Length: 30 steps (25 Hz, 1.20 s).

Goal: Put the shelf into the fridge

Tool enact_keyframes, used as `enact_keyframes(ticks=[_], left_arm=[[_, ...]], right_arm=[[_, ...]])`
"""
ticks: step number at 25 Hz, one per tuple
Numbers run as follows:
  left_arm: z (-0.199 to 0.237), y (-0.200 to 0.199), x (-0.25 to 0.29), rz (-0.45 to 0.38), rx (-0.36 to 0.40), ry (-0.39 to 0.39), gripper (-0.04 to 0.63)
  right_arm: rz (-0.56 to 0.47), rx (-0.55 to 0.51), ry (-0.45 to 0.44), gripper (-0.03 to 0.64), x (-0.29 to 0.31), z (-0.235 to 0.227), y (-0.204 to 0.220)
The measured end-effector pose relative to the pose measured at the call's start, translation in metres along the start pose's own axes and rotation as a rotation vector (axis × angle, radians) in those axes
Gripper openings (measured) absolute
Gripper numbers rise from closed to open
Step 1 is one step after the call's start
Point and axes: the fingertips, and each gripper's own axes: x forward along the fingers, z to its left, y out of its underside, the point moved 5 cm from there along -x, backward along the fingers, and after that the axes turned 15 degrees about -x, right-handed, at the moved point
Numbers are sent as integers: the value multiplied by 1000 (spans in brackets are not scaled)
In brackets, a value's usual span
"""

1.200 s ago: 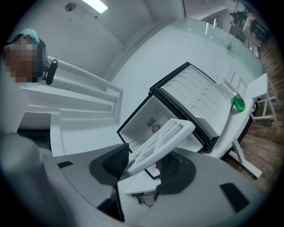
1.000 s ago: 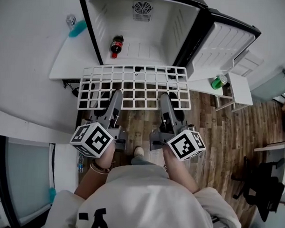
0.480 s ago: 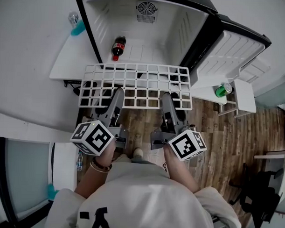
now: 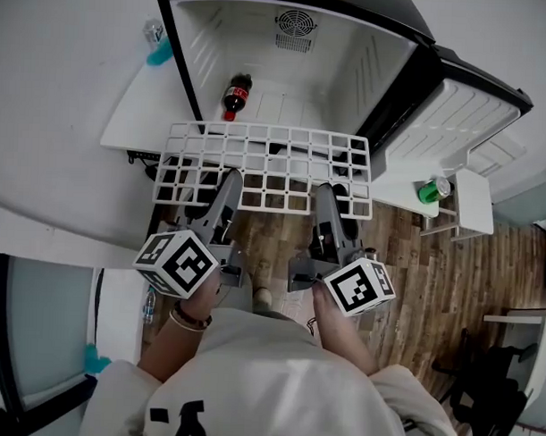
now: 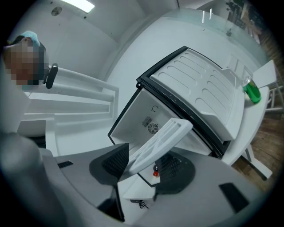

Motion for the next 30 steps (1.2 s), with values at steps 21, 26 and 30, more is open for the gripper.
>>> enact_keyframes(ticks=[21,26,30], left_arm=[[27,-24,80,62,-23,64,172],[30,-26,93,80,-28,73,172],[34,-28,99,87,-28,71,172]], right_arm=[[-25,-17,65,193,63,-25,0],[-33,-20,82,193,72,-29,0],[-34,-17,87,193,77,-31,2]])
